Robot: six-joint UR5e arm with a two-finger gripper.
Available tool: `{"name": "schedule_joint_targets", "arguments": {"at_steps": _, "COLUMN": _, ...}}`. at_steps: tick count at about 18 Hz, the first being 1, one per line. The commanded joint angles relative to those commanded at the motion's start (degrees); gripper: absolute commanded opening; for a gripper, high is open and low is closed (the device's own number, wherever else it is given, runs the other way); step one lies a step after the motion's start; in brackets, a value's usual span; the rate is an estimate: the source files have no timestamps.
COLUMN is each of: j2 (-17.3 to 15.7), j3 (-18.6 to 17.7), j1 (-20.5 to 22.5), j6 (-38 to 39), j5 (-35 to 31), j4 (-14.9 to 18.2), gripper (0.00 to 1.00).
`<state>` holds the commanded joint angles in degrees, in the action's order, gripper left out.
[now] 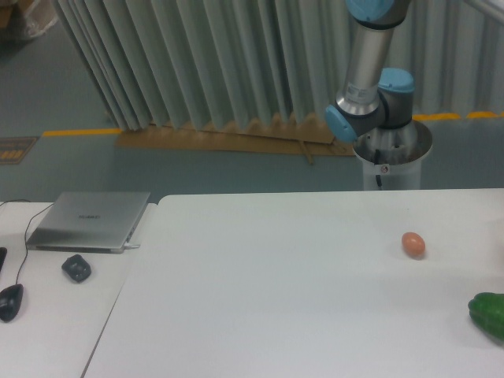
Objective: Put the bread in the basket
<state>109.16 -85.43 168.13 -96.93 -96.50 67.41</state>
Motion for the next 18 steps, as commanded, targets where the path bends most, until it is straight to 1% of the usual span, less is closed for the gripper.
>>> {"name": "schedule_joint_targets", "arguments": {"at_steps": 1, "j2": -0.17, "j3": 0.70, "j1": 1.31, "j6": -2.80, "j5": 0.09, "j4": 0.00, "gripper": 0.09}}
{"name": "schedule_joint_targets", "arguments": {"at_steps": 2, "j2": -0.18, "j3": 0.53, "j1": 2.11, "j6": -5.09, "j5": 0.17, "j4": 0.00, "gripper": 0.09}}
{"name": "schedule_joint_targets", "arguments": {"at_steps": 3, "j2": 0.35, "j3": 0.96, "j1": 2.38, "j6": -8.33, "j5": 0.61, "j4": -0.70, "gripper": 0.09}}
{"name": "schedule_joint_targets", "arguments": {"at_steps": 4, "j2": 1.83, "j3": 1.05, "j1": 2.21, "j6": -8.98, "j5": 0.61, "j4": -3.05, "gripper": 0.10}}
{"name": "schedule_joint_targets", "arguments": {"at_steps": 5, "j2": 2.19, "j3": 0.53, "j1": 2.29, "j6": -8.90, "j5": 0.70, "j4": -4.73, "gripper": 0.10}}
{"name": "schedule_joint_targets", "arguments": {"at_steps": 6, "j2": 2.54, "j3": 1.14, "j1": 2.38, "j6": -8.81, "j5": 0.70, "j4": -5.01, "gripper": 0.10}}
{"name": "schedule_joint_targets", "arguments": {"at_steps": 7, "j2": 2.81, "j3": 0.53, "j1": 2.38, "j6": -9.15, "j5": 0.79, "j4": -5.18, "gripper": 0.10}}
{"name": "schedule_joint_targets", "arguments": {"at_steps": 8, "j2": 3.42, "j3": 0.35, "j1": 2.29, "j6": -8.98, "j5": 0.79, "j4": -5.79, "gripper": 0.14}}
{"name": "schedule_joint_targets", "arguments": {"at_steps": 9, "j2": 3.43, "j3": 0.35, "j1": 2.29, "j6": -8.72, "j5": 0.79, "j4": -5.89, "gripper": 0.17}}
{"name": "schedule_joint_targets", "arguments": {"at_steps": 10, "j2": 3.34, "j3": 0.35, "j1": 2.29, "j6": -9.07, "j5": 0.79, "j4": -5.98, "gripper": 0.37}}
{"name": "schedule_joint_targets", "arguments": {"at_steps": 11, "j2": 3.43, "j3": 0.70, "j1": 2.29, "j6": -9.16, "j5": 0.79, "j4": -6.06, "gripper": 0.78}}
{"name": "schedule_joint_targets", "arguments": {"at_steps": 12, "j2": 3.43, "j3": 0.79, "j1": 2.29, "j6": -9.07, "j5": 0.79, "j4": -6.15, "gripper": 1.00}}
{"name": "schedule_joint_targets", "arguments": {"at_steps": 17, "j2": 3.08, "j3": 1.14, "j1": 2.47, "j6": -9.16, "j5": 2.46, "j4": -6.06, "gripper": 1.00}}
{"name": "schedule_joint_targets", "arguments": {"at_steps": 18, "j2": 2.99, "j3": 1.14, "j1": 3.08, "j6": -9.16, "j5": 2.81, "j4": -6.06, "gripper": 1.00}}
